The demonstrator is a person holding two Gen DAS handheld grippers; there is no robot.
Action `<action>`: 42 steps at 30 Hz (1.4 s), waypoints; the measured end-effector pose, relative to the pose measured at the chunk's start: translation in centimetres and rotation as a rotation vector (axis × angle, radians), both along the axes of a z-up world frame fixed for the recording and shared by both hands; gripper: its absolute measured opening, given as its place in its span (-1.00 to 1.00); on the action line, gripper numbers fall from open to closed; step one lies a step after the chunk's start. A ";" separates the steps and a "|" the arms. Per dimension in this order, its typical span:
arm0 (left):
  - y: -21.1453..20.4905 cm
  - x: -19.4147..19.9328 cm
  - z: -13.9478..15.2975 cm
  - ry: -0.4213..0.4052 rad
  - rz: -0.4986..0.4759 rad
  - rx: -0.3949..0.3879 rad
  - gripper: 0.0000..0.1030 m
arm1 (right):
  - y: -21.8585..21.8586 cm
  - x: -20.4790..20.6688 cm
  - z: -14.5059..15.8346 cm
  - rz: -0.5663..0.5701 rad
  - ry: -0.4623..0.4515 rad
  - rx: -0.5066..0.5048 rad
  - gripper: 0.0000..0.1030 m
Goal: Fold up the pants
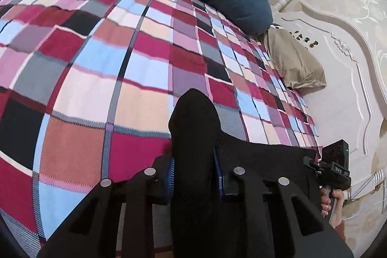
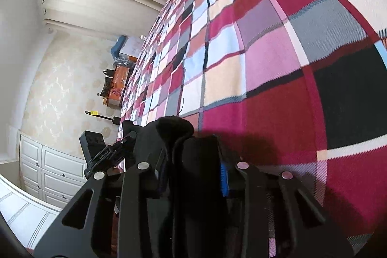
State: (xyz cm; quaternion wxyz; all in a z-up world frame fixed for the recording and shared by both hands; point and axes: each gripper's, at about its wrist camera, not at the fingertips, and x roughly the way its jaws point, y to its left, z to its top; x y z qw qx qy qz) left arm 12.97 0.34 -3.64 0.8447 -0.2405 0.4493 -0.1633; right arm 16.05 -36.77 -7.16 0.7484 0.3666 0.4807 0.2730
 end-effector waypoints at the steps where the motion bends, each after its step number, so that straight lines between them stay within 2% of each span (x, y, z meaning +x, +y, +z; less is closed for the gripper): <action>1: 0.1 0.2 0.1 -0.004 0.001 0.003 -0.49 | 0.1 0.1 0.1 0.000 -0.003 0.002 -0.40; 10: 1.2 2.5 1.0 -0.017 0.033 0.033 -0.49 | 1.5 2.2 0.6 0.002 -0.019 0.019 -0.40; 26: 4.4 8.2 0.2 0.016 0.084 0.043 -0.49 | 4.9 8.0 0.1 0.011 -0.005 0.032 -0.40; 31: 5.1 9.6 -0.7 0.039 0.097 0.035 -0.49 | 5.3 9.6 -0.6 0.012 0.018 0.035 -0.40; 37: 5.6 10.0 -2.0 0.063 0.104 0.000 -0.48 | 4.9 10.0 -2.4 -0.002 0.054 0.064 -0.40; 42: 5.5 10.2 -2.2 0.067 0.101 0.000 -0.47 | 4.8 10.0 -3.0 -0.013 0.059 0.089 -0.40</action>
